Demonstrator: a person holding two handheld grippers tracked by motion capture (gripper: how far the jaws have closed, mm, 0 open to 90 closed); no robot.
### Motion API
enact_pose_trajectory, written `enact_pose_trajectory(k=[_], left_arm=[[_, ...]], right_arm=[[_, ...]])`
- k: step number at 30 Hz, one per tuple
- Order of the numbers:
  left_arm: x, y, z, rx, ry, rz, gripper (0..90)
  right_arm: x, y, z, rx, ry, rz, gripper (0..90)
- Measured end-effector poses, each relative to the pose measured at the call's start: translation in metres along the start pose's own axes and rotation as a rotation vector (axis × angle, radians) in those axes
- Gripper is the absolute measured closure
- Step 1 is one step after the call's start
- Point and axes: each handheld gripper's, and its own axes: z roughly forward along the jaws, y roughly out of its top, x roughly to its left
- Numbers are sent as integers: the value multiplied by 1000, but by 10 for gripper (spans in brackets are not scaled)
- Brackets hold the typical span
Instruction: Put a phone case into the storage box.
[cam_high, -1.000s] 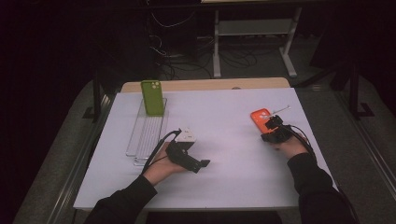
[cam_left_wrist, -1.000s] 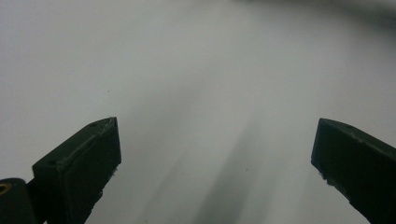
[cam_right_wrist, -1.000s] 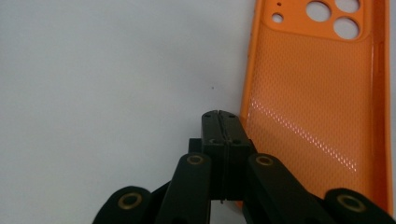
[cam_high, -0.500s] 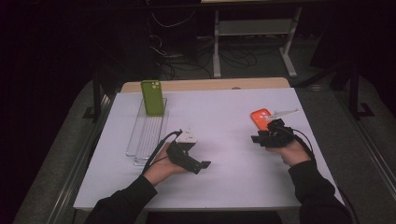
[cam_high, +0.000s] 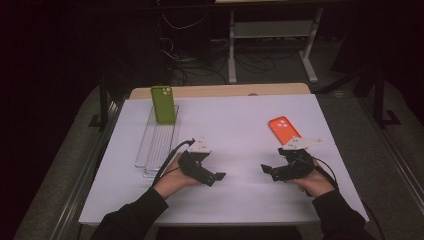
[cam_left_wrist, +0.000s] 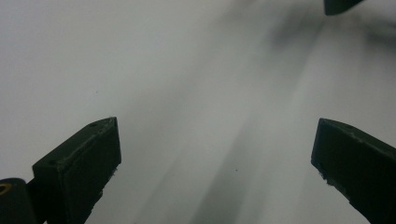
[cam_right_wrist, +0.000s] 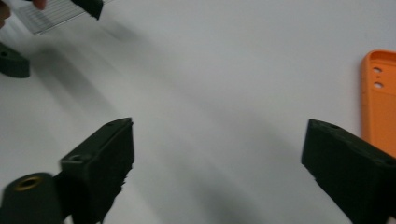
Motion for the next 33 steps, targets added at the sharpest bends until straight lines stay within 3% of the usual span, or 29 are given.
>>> enact_pose_trajectory(k=[3,11,19,27,33], left_arm=[[0,0,0,3,0,2,9],[0,0,0,7,-4,5,9],[0,0,-1,1,-3,6,9],[0,1,-1,-6,-8,1,9],[0,1,-1,-16,-9,-11,9]], right_arm=[[6,-6,0,3,25,-3,15],[14,-13,1,57,25,-74,3],[7,-3,-3,102,55,-16,17],[-6,12,4,150,16,0,29],[-18,26,1,133,9,20,56]])
